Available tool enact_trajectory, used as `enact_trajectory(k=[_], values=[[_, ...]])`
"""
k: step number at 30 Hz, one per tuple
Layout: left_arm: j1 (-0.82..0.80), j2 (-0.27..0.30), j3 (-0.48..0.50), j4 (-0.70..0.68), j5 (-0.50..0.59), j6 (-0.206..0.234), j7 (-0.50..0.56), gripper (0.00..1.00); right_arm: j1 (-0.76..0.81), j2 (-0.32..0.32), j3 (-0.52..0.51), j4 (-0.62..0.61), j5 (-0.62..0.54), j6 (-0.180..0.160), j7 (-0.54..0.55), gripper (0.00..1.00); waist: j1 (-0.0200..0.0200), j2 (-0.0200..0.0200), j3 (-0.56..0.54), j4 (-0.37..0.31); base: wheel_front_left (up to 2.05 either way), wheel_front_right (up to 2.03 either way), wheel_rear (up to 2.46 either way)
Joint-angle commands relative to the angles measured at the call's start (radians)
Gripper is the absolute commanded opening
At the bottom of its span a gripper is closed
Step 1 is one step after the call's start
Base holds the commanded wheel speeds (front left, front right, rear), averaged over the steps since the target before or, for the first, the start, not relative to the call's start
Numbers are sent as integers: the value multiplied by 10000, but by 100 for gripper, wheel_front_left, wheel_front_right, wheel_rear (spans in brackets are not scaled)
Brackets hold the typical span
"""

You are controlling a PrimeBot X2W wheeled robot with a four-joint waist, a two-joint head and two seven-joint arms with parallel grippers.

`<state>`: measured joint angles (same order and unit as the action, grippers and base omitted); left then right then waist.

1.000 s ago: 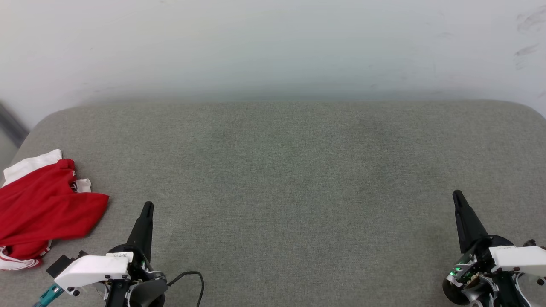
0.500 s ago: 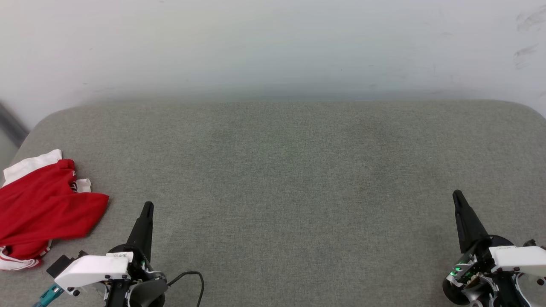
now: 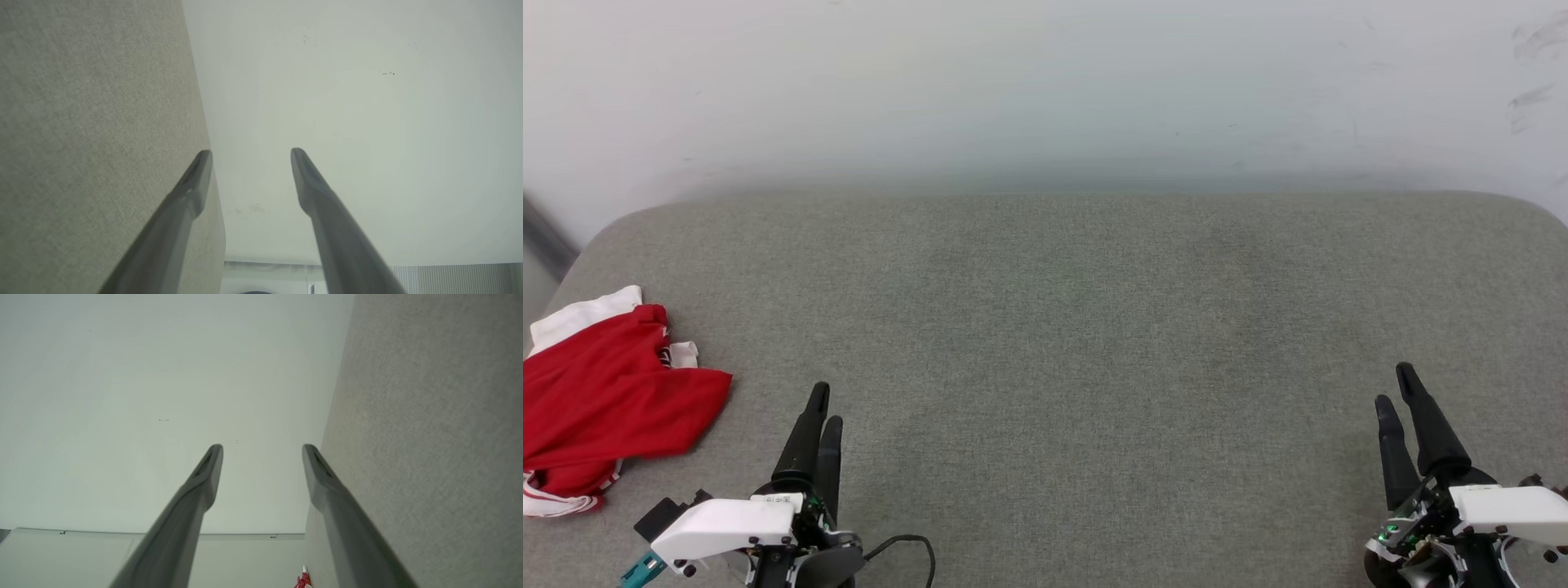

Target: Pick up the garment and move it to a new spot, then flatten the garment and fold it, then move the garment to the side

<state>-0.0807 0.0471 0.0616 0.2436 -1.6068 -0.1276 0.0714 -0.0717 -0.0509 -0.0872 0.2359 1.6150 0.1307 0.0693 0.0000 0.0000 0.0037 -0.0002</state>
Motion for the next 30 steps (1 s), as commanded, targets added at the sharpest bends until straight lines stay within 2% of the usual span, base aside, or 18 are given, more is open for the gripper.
enact_trajectory(k=[1,10,15,20,30], values=[[-198,24,-134,-278,74,-10,-135,100,-107,-11,70,-269,-100,0,-127,100,0,0,-2,0,0,0,0],[-160,28,-280,-604,671,-14,-557,100,-31,-80,335,-592,-594,0,-547,100,0,0,-14,24,0,0,0],[-162,29,-351,-813,1639,-16,-767,100,-4,-148,370,-782,-1416,0,-760,100,0,0,-21,33,0,0,0],[-209,30,-479,-1030,3176,-18,-964,100,-18,-233,460,-1059,-2866,0,-956,100,0,0,-19,28,0,0,0],[-192,33,-816,-1407,5958,-22,-1332,100,49,-326,619,-1349,-6466,0,-1323,100,0,0,-28,16,0,0,0]])
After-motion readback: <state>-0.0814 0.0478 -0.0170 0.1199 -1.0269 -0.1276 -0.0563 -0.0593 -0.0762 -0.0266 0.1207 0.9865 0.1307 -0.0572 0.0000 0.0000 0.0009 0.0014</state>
